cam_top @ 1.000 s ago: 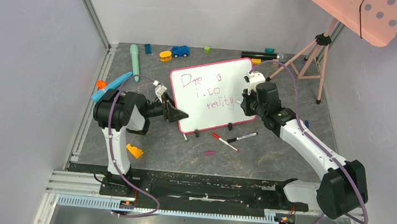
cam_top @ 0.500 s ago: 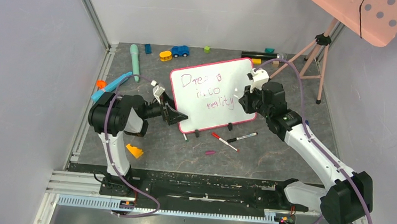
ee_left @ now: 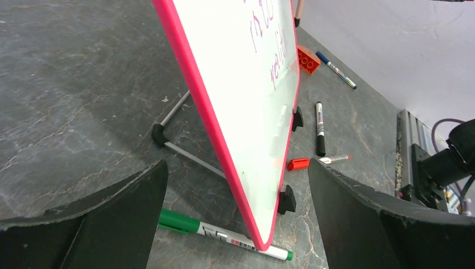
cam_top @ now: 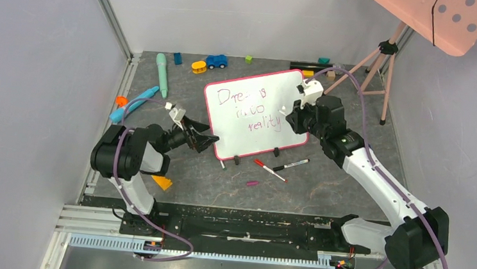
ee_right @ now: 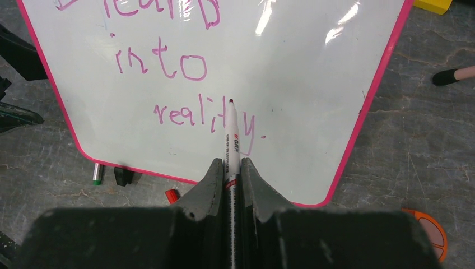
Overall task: Write a sentence on the whiteboard
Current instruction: Write a sentence on the whiteboard, then close the whiteboard marker at the center of the board.
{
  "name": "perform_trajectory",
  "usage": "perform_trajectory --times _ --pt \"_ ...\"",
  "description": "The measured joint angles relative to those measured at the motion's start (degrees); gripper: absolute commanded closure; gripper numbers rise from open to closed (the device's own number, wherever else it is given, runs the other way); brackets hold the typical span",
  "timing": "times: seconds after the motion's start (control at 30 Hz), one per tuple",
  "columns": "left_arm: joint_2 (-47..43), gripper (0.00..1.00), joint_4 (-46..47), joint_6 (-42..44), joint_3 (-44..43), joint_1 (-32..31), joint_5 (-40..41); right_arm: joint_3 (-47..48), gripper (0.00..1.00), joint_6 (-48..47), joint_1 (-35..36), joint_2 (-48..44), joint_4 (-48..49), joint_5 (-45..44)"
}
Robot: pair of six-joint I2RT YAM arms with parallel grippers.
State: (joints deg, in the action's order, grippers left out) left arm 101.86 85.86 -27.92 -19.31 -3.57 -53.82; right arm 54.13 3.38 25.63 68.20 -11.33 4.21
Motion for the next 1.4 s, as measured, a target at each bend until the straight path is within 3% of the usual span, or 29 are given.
perform_trajectory --times 0.2,0.37,0.53,0.6,0.73,0.87,1.07,1.13,1.17,1.3,1.4 --pt "-7.65 0.00 -0.09 0.76 6.56 0.13 6.25 0.76 1.00 0.00 0.00 -0.22 -0.28 0.37" --pt "-21.99 0.00 -2.75 0.02 11.13 0.17 12.41 0.94 1.00 0.00 0.00 -1.36 -0.74 0.52" --pt "-43.15 0.00 -25.55 -3.69 6.38 0.63 17.70 0.98 1.00 0.24 0.00 -2.40 -0.81 0.52" --pt "-44.85 0.00 -38.91 -5.75 -0.24 0.85 18.64 1.33 1.00 0.50 0.00 -2.54 -1.01 0.50" --pt "-44.72 0.00 -75.12 -0.81 -18.10 2.05 25.24 2.73 1.00 0.94 0.02 -2.95 -2.56 0.28" --pt "-49.70 0.00 -94.53 4.31 -25.24 2.47 35.74 2.82 1.00 1.51 0.00 -4.87 -4.26 0.09" --pt "-53.44 0.00 -111.67 10.84 -25.79 2.49 44.74 5.25 1.00 2.32 0.00 -5.73 -8.46 0.11" --pt "-53.11 0.00 -114.33 10.01 -25.68 2.47 46.60 6.62 1.00 2.69 0.00 -6.16 -10.69 0.13" --pt "-52.30 0.08 -116.98 3.52 -24.50 2.43 51.54 9.22 1.00 3.08 0.00 -6.99 -14.12 0.74" --pt "-52.83 0.12 -117.72 1.73 -21.86 2.23 50.07 10.29 1.00 3.50 0.00 -9.33 -18.25 1.31" --pt "-55.36 0.08 -118.49 1.77 -20.87 -3.72 48.30 10.27 1.00 4.07 0.00 -12.52 -21.94 1.66"
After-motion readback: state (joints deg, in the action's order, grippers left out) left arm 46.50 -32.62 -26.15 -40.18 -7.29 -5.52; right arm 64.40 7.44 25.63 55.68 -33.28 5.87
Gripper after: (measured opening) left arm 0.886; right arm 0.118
